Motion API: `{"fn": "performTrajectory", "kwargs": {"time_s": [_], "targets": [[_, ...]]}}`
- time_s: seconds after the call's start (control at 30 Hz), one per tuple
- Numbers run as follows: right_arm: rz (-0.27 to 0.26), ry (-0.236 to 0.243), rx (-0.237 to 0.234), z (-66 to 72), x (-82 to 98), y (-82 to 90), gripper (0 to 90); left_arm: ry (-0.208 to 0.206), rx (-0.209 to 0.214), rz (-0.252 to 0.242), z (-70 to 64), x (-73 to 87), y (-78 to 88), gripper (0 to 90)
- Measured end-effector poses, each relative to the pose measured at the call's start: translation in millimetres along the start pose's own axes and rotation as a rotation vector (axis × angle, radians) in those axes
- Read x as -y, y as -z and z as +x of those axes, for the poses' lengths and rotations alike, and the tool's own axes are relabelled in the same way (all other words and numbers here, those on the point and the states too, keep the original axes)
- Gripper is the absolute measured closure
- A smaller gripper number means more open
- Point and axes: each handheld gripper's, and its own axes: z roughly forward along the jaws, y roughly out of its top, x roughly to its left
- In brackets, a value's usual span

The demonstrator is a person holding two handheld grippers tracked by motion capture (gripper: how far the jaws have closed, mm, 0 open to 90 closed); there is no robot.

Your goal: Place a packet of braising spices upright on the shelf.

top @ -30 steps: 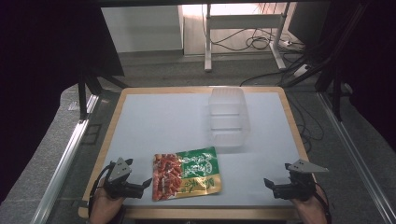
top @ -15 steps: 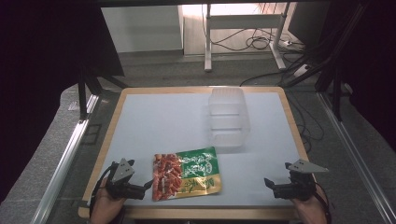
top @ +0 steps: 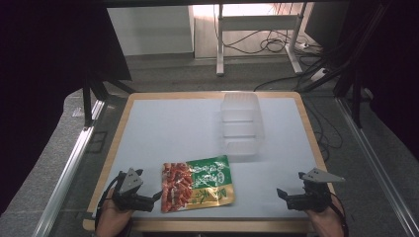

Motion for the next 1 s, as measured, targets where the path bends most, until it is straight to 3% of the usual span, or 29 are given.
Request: {"fn": "performTrajectory", "kwargs": {"time_s": [0.53, 1.0], "targets": [[-0.001, 0.053, -0.015, 12.6, -5.9, -9.6, 0.0, 0.002, 0.025, -0.034, 2.4, 0.7, 1.2, 1.1], [-0.009, 0.084, -0.024, 18.8, -11.5, -16.1, 0.0, 0.048, 0.040, -0.071, 9.5, 2.2, 3.6, 1.8]]}}
